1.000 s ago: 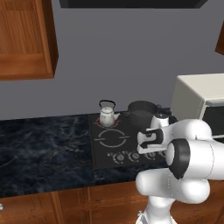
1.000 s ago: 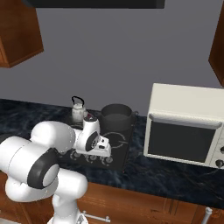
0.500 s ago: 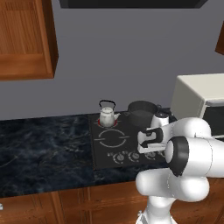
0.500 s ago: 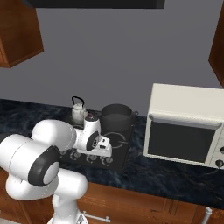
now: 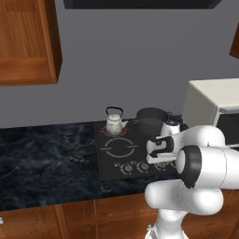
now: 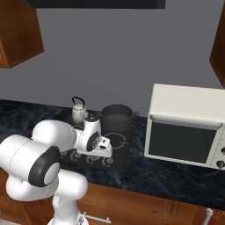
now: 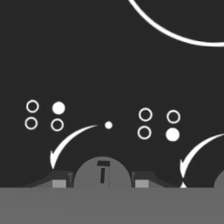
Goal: Pick the kettle from the cabinet and place it on a stove burner. Then pick the pot from the counter and place it on another stove burner. Finally, turn both burners on.
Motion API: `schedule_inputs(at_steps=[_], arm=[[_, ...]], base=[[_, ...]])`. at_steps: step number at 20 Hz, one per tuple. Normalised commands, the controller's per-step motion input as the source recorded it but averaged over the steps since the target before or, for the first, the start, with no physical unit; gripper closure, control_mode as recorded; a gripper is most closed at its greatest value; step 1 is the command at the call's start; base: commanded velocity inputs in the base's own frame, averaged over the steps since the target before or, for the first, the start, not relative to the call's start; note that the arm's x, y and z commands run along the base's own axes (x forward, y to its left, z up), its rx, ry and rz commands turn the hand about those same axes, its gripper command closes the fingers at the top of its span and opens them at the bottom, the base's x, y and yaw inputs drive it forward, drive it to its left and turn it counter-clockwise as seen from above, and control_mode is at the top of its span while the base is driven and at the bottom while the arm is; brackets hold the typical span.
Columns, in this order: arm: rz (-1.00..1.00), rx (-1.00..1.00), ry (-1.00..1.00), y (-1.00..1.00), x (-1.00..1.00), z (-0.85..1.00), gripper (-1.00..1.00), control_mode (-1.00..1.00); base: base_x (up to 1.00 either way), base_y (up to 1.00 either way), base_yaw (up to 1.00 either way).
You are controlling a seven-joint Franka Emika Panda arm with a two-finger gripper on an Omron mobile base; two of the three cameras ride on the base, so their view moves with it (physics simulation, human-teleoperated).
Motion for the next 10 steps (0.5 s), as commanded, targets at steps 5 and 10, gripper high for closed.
schedule_inputs(at_steps=[5, 10], arm=[[0.08, 0.0, -0.04, 0.0, 0.0, -0.14, 1.0, -1.0], [0.14, 0.0, -0.02, 0.01, 0.0, -0.15, 1.0, -1.0]], base=[[0.0, 0.0, 0.0], [0.0, 0.0, 0.0]])
